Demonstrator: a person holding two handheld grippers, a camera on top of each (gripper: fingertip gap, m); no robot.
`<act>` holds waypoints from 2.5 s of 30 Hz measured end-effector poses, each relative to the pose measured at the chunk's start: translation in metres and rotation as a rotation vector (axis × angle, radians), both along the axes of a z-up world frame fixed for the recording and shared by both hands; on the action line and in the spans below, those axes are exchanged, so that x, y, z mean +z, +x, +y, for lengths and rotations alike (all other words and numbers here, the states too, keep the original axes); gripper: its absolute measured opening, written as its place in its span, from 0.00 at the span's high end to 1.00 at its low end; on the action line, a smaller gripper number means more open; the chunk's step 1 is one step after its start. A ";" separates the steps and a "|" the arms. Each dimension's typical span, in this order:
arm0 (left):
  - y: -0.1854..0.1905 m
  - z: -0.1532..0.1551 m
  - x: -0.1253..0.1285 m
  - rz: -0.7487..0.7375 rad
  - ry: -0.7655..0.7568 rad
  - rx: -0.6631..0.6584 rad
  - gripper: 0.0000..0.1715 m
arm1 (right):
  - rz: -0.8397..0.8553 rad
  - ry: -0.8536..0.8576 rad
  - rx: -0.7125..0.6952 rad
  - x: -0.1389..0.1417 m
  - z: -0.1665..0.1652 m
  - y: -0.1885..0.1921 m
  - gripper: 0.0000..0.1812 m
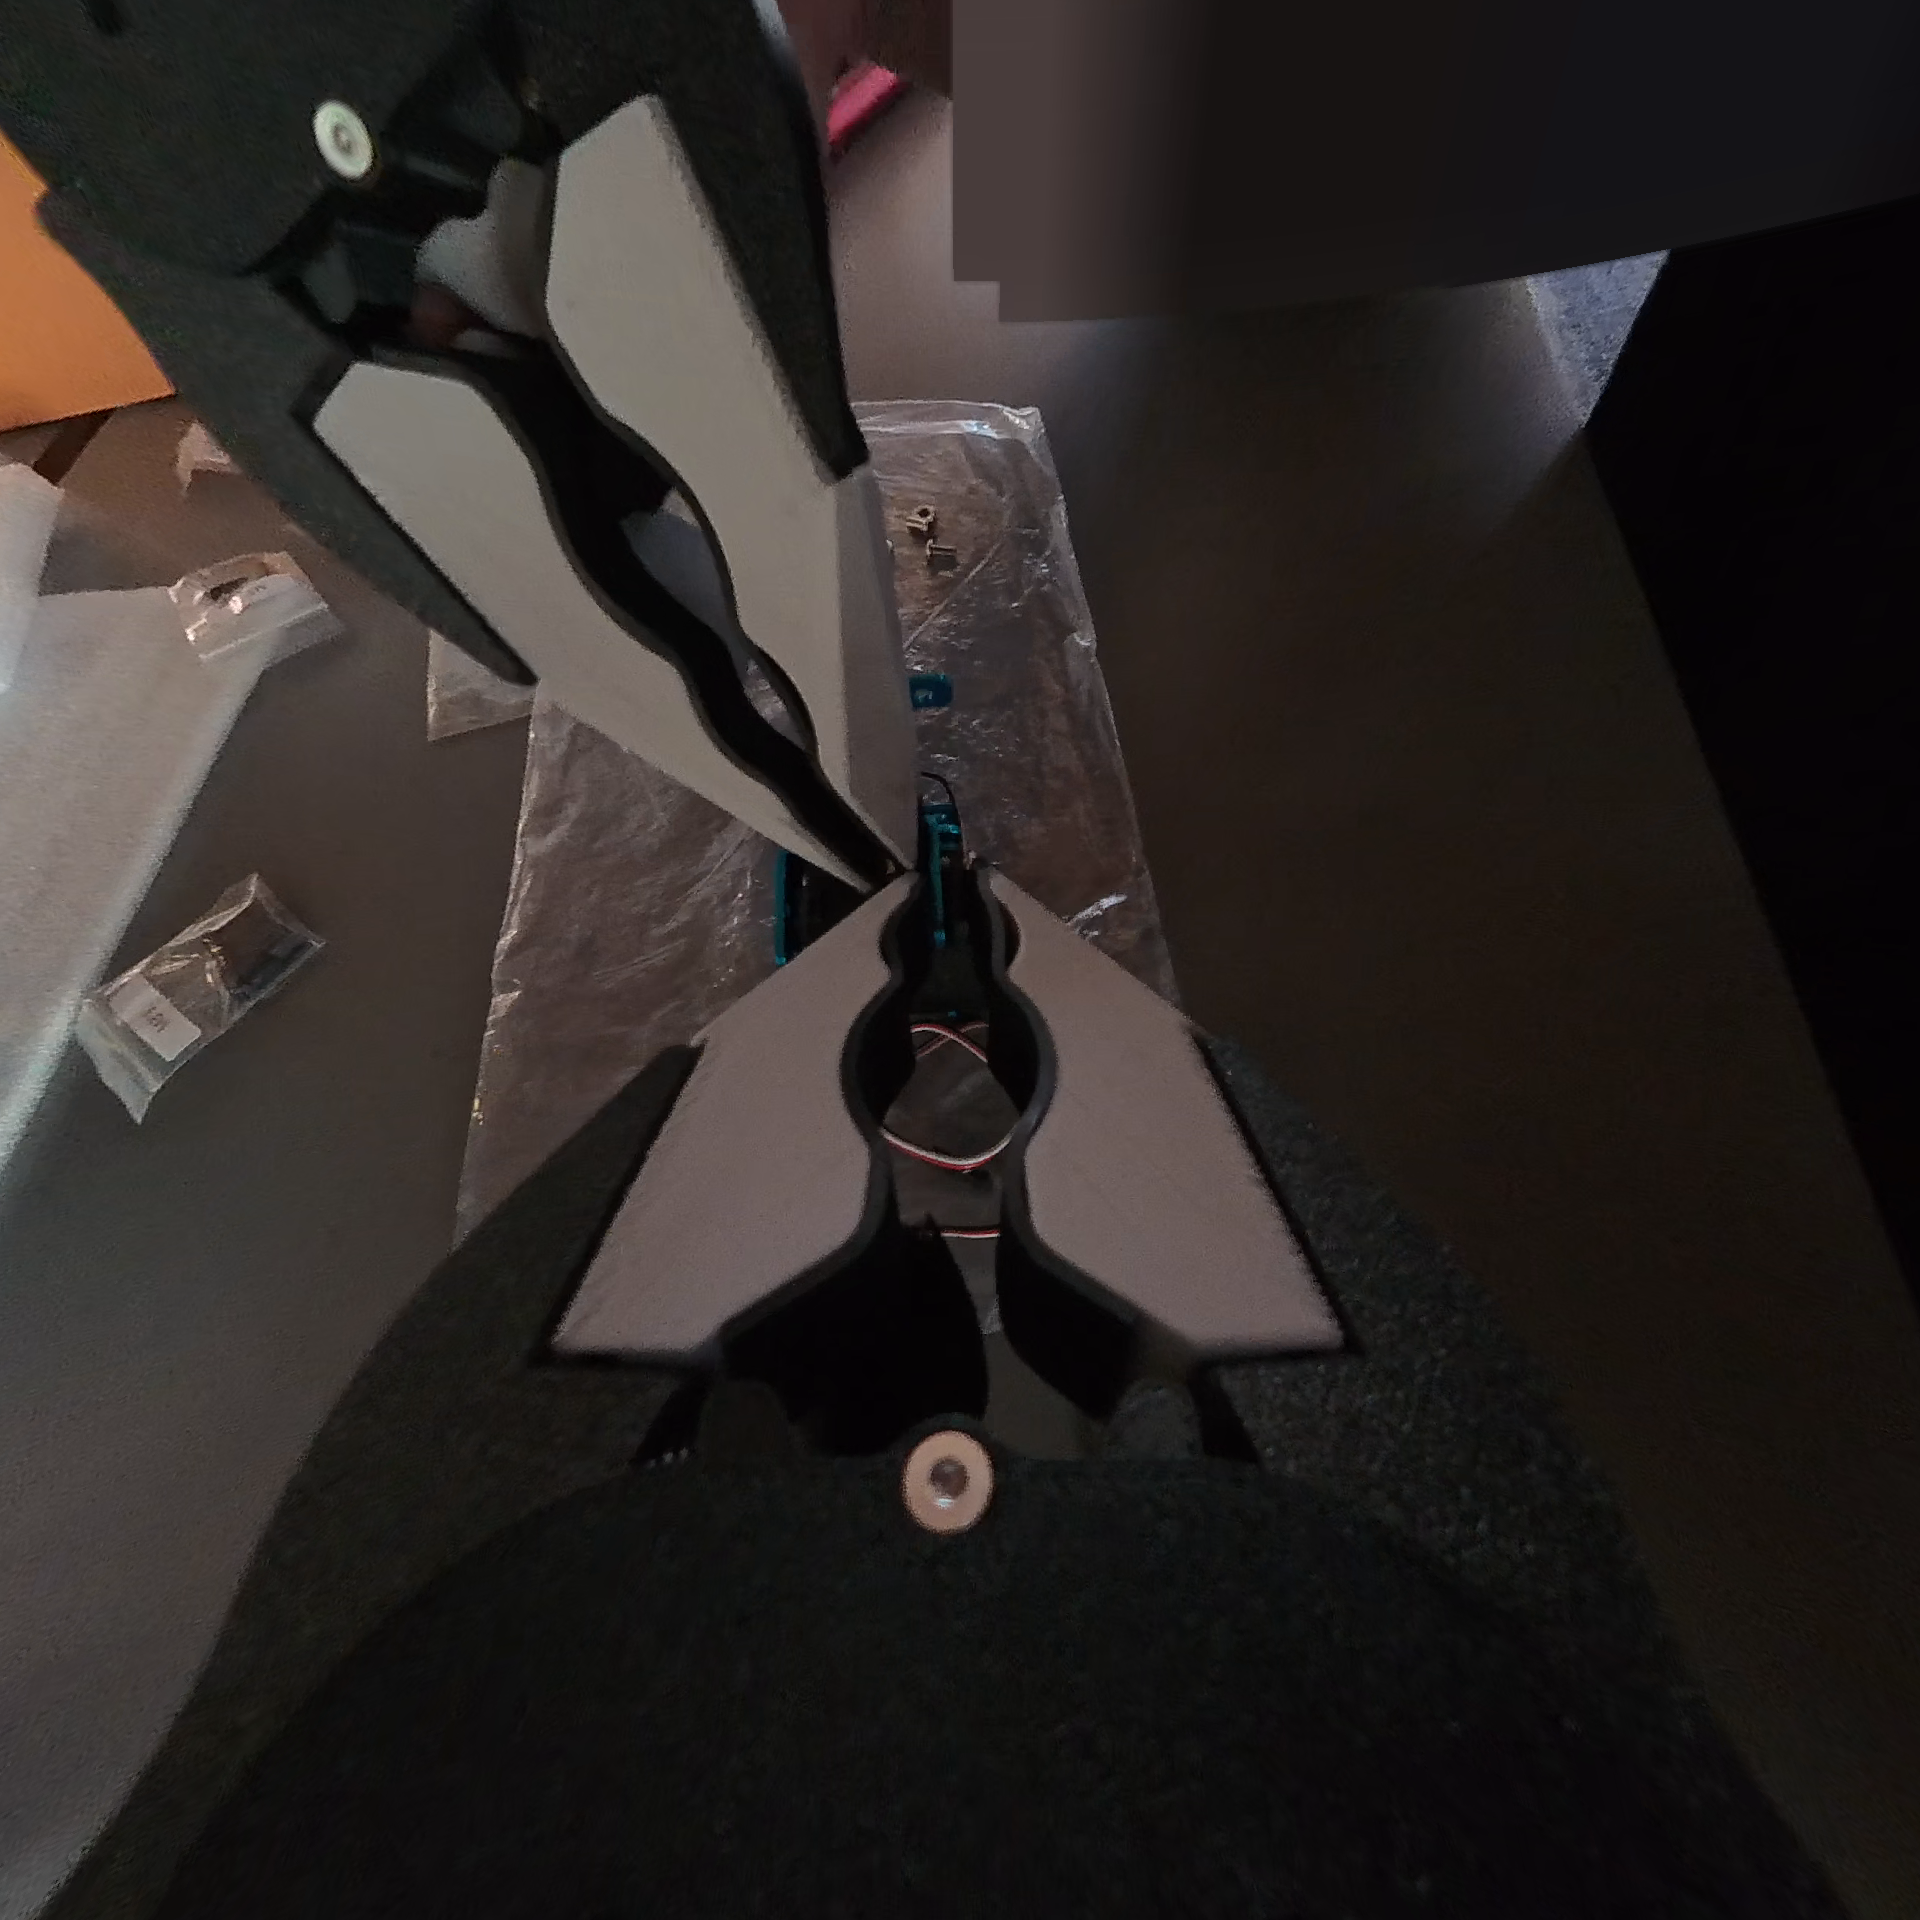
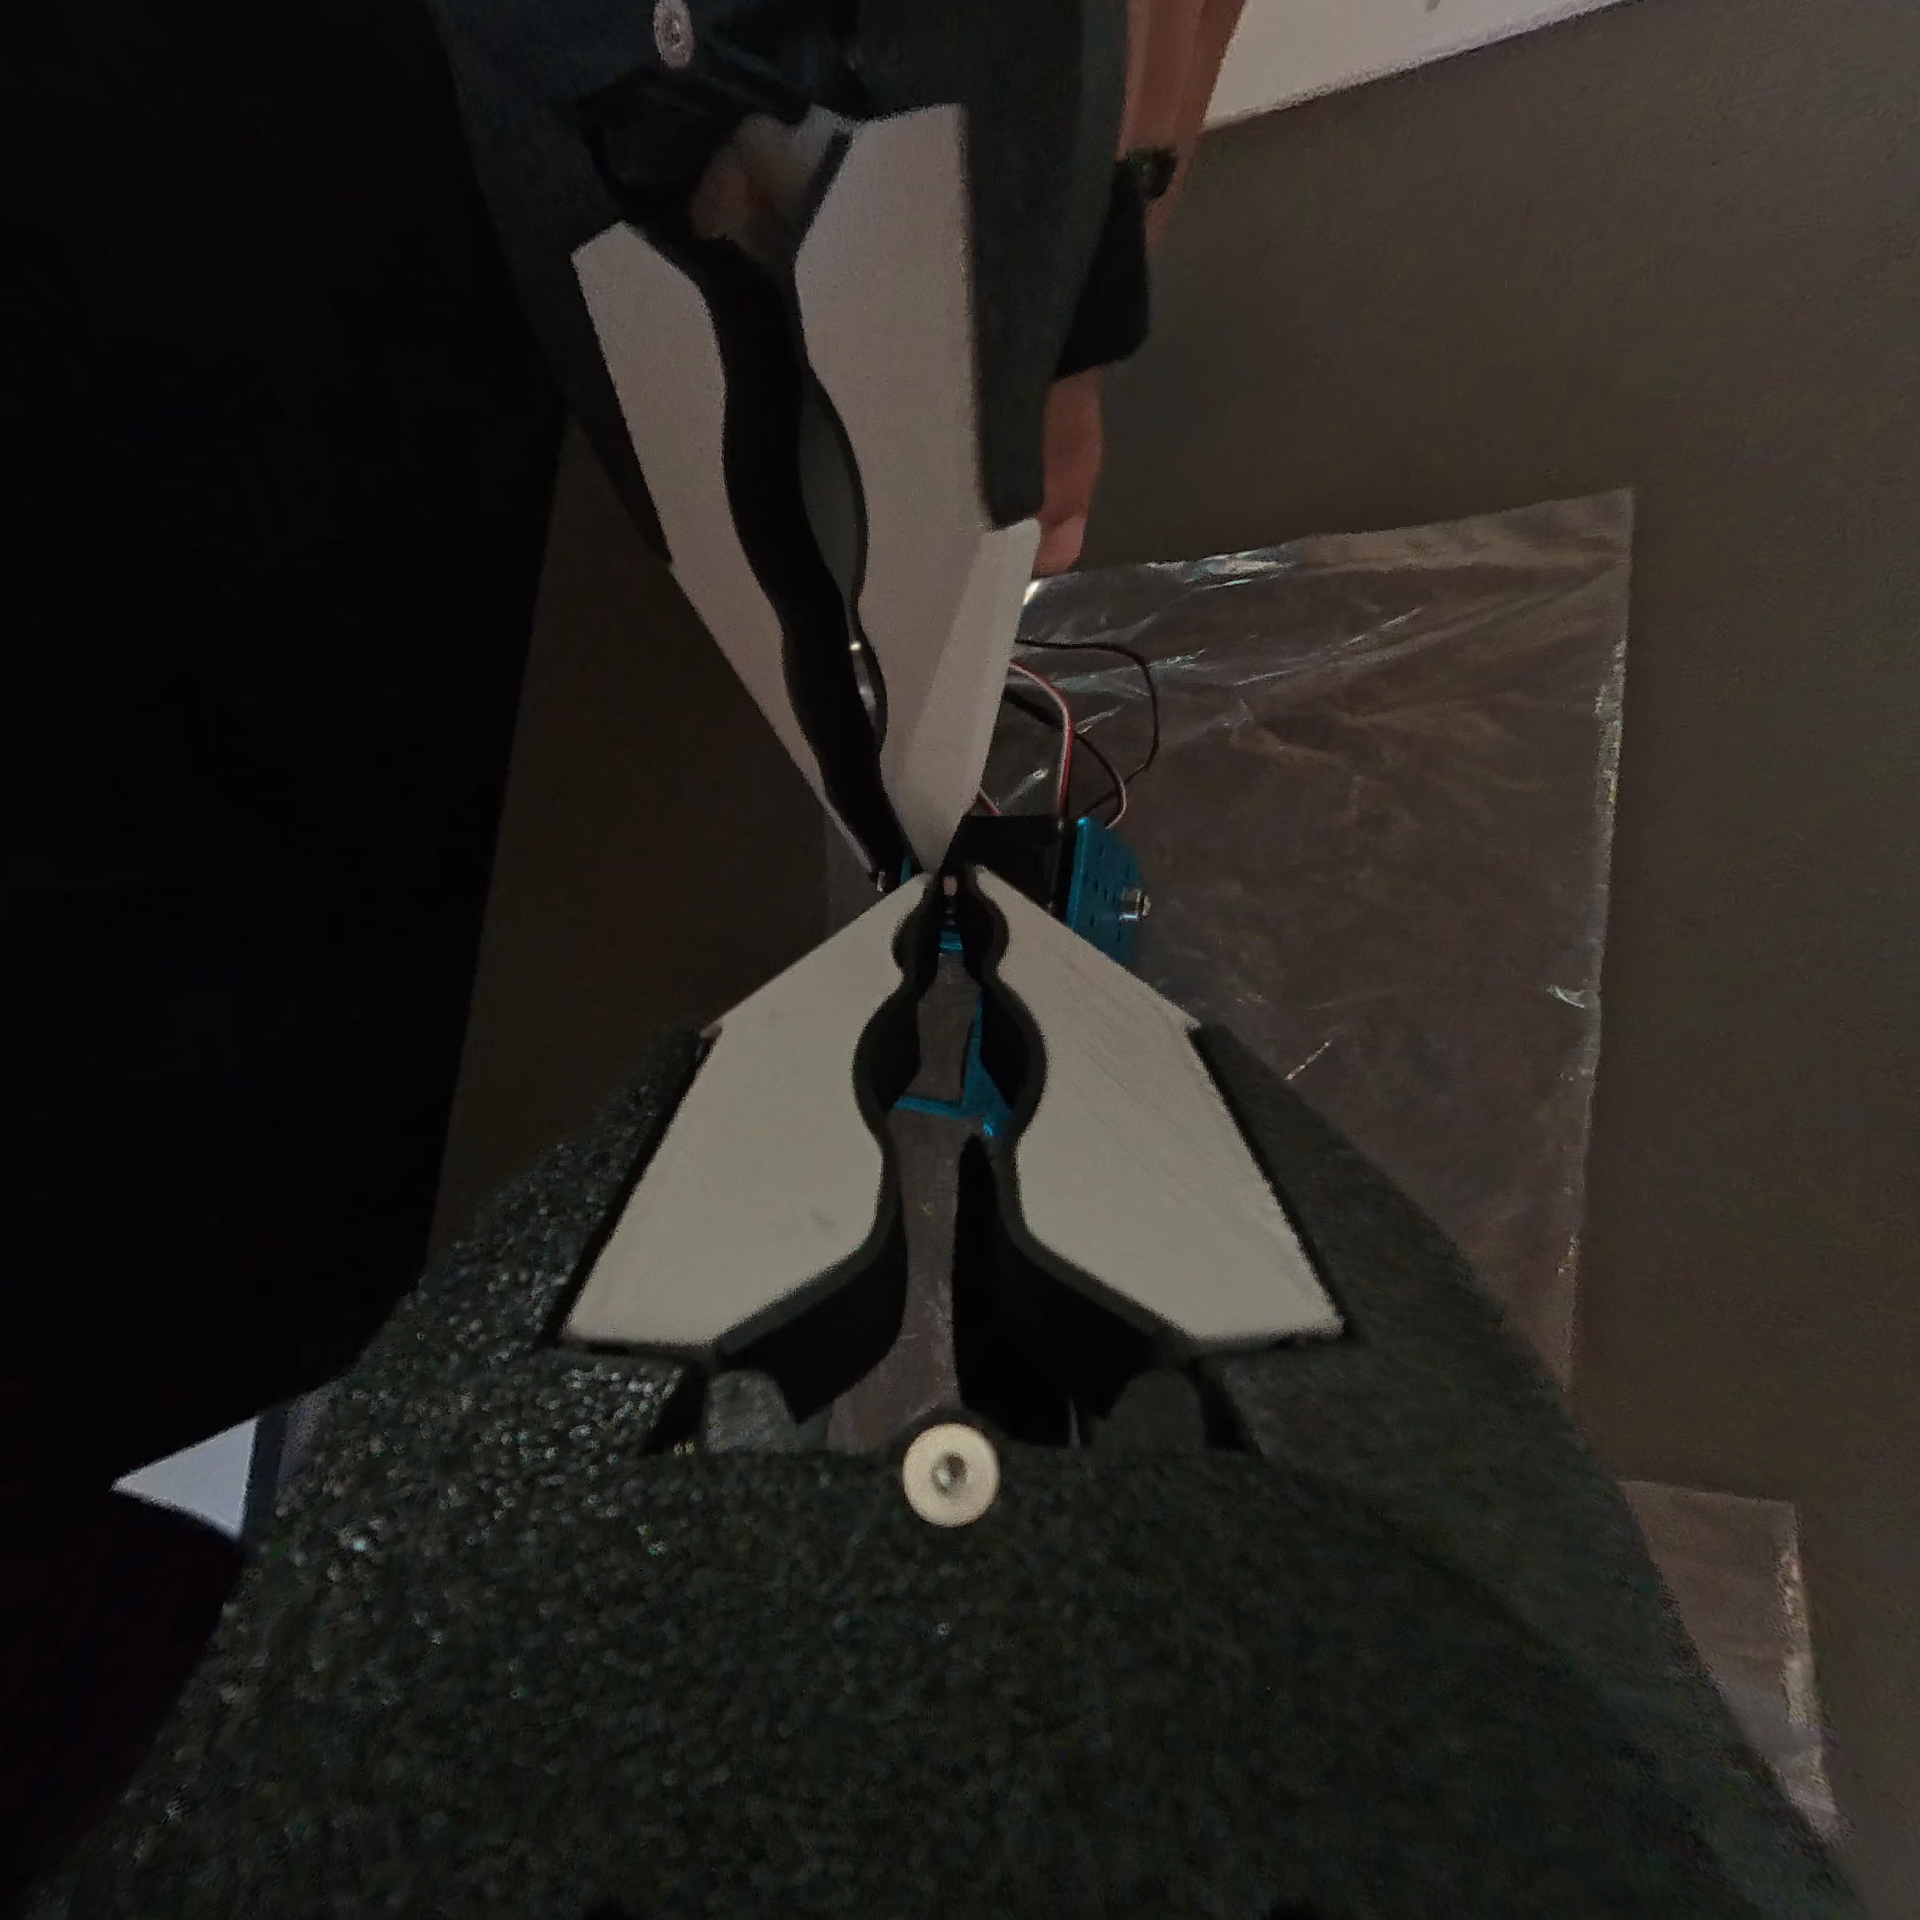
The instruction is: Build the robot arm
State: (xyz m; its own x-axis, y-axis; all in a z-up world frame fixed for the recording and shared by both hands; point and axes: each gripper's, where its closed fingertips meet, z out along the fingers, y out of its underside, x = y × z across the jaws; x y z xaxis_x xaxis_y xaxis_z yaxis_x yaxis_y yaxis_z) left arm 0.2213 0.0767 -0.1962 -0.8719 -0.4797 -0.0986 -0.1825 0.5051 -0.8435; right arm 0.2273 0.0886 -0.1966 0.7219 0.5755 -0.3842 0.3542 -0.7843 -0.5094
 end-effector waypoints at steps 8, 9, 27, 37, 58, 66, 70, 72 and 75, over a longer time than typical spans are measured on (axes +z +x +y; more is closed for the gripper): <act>-0.002 -0.004 0.000 0.016 -0.028 -0.020 0.97 | 0.051 -0.125 0.051 0.001 -0.006 -0.002 0.99; -0.002 -0.005 0.000 0.020 -0.032 -0.023 0.97 | 0.051 -0.132 0.064 0.002 -0.007 -0.002 0.98; -0.002 -0.005 0.000 0.029 -0.048 -0.023 0.97 | -0.117 -0.061 0.125 0.004 -0.016 -0.011 0.84; 0.008 0.005 0.001 0.036 -0.012 0.101 0.96 | -0.229 0.037 0.057 0.000 -0.004 -0.001 0.90; 0.001 0.003 0.002 0.065 -0.078 0.002 0.97 | -0.200 0.108 -0.061 0.001 -0.007 0.001 0.93; 0.001 0.002 0.001 0.058 -0.076 -0.001 0.97 | -0.236 0.129 -0.054 0.006 -0.009 0.002 0.91; 0.001 0.001 0.001 0.055 -0.078 0.003 0.97 | -0.260 0.124 -0.034 0.005 -0.013 0.003 0.91; 0.001 0.001 0.002 0.059 -0.084 0.005 0.97 | -0.293 0.130 -0.015 0.002 -0.013 0.002 0.93; 0.002 0.000 0.002 0.060 -0.091 0.009 0.97 | -0.330 0.140 -0.004 -0.001 -0.011 0.002 0.94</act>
